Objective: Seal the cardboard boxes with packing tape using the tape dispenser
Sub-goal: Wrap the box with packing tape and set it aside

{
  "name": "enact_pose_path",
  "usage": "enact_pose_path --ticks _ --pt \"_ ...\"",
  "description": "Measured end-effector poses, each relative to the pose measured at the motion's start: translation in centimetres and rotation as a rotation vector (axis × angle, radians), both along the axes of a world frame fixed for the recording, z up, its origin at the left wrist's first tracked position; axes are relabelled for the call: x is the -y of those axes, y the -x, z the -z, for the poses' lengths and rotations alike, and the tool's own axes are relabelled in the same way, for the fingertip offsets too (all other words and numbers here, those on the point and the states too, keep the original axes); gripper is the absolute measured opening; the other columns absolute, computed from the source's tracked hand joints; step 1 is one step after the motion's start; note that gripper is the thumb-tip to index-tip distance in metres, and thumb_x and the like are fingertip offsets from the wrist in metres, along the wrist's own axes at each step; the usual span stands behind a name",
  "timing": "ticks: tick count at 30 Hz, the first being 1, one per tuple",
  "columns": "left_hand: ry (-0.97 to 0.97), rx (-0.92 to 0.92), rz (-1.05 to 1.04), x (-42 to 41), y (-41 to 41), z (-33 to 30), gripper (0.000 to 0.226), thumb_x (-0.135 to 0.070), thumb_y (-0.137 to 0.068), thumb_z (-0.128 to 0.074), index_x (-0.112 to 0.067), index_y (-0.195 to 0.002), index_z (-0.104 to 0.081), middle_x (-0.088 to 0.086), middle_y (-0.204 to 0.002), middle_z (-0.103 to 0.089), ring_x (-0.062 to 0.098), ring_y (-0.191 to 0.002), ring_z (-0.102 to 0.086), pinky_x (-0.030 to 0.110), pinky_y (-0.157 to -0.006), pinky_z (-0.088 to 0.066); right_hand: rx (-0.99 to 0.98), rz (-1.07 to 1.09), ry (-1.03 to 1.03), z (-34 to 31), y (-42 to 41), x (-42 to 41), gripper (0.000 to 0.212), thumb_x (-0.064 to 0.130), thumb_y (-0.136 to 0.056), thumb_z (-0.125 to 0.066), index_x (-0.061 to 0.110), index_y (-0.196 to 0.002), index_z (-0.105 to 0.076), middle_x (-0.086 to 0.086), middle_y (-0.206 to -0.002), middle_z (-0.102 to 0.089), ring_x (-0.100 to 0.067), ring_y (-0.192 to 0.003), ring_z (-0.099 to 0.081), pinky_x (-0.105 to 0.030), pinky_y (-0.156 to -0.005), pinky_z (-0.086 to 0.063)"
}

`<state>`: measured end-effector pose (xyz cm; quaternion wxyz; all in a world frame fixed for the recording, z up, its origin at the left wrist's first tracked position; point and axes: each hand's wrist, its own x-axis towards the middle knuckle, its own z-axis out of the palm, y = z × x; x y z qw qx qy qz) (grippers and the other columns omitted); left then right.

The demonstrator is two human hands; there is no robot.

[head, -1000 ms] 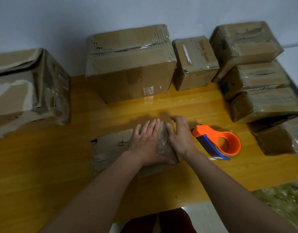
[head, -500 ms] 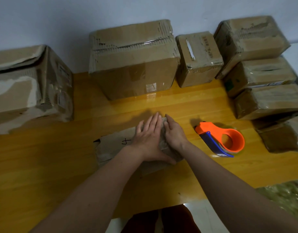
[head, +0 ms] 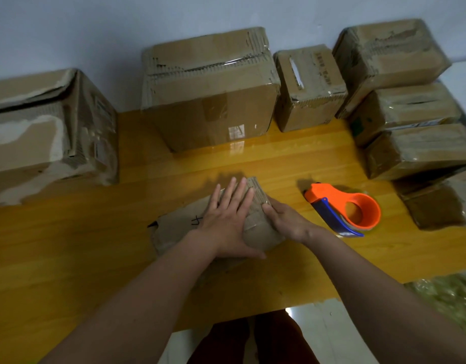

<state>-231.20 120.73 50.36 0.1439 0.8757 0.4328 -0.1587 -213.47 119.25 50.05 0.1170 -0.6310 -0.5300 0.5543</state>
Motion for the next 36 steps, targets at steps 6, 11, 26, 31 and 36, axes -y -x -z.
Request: enact_pose_path --ticks 6,11,26,31,36 --pt "0.0 0.001 -0.017 0.1 0.0 -0.1 0.143 -0.101 -0.048 -0.034 -0.019 -0.145 0.031 0.003 -0.147 0.046 0.023 -0.133 0.045 0.051 -0.112 0.022 0.003 -0.07 0.075 -0.3 -2.3 4.4 0.05 0.042 -0.101 -0.031 0.03 -0.149 -0.026 0.003 -0.153 -0.033 -0.016 -0.139 -0.031 -0.033 -0.115 -0.026" --pt "-0.008 0.007 -0.071 0.7 -0.4 0.1 0.144 -0.103 -0.045 -0.029 -0.02 -0.144 0.033 0.003 -0.146 0.047 0.023 -0.134 0.044 0.05 -0.113 0.02 0.236 0.232 -0.226 -0.6 -2.7 7.2 0.058 0.035 -0.097 -0.046 0.018 -0.149 -0.027 0.001 -0.158 -0.018 -0.014 -0.145 -0.018 -0.025 -0.114 -0.017" --pt "-0.047 0.057 -0.127 1.5 -0.8 1.1 0.143 -0.103 -0.042 -0.023 -0.019 -0.145 0.03 0.004 -0.144 0.05 0.024 -0.134 0.043 0.047 -0.108 0.027 -0.313 1.205 -0.182 2.3 4.4 3.6 0.039 0.036 -0.095 -0.053 0.018 -0.064 -0.069 -0.001 -0.07 -0.07 -0.003 -0.062 -0.062 -0.022 -0.059 -0.051" --pt "-0.012 0.02 -0.119 1.1 -0.7 1.2 0.145 -0.104 -0.039 -0.021 -0.018 -0.142 0.035 0.004 -0.142 0.052 0.024 -0.132 0.046 0.049 -0.109 0.025 -0.15 1.115 -0.176 3.1 4.3 3.7 0.049 0.041 -0.101 -0.032 0.003 -0.125 -0.054 -0.017 -0.132 -0.051 -0.028 -0.125 -0.046 -0.047 -0.107 -0.035" --pt "0.064 -0.027 -0.094 0.3 -0.3 0.6 0.14 -0.103 -0.044 -0.027 -0.025 -0.141 0.037 -0.001 -0.143 0.051 0.022 -0.135 0.042 0.047 -0.109 0.021 -0.038 0.821 -0.176 2.7 4.9 7.9 0.06 0.042 -0.102 -0.027 0.006 -0.15 -0.019 -0.01 -0.156 -0.018 -0.021 -0.145 -0.012 -0.037 -0.119 -0.012"
